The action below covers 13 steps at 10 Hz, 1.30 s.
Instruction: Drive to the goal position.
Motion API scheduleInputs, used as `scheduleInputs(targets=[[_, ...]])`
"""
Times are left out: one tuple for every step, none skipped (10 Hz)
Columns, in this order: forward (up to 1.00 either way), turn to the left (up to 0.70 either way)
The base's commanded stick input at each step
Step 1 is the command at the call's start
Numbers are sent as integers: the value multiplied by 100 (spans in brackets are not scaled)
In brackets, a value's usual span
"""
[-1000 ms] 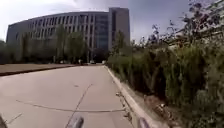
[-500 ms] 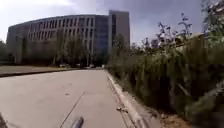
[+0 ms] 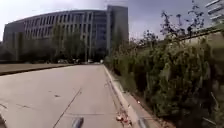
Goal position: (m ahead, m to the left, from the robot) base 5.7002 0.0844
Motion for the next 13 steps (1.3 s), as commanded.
scheduleInputs(targets=[[0, 0], [0, 0], [0, 0], [24, 0], [100, 0], [100, 0], [100, 0], [100, 0], [100, 22], [100, 40], [100, 40], [100, 40], [100, 0]])
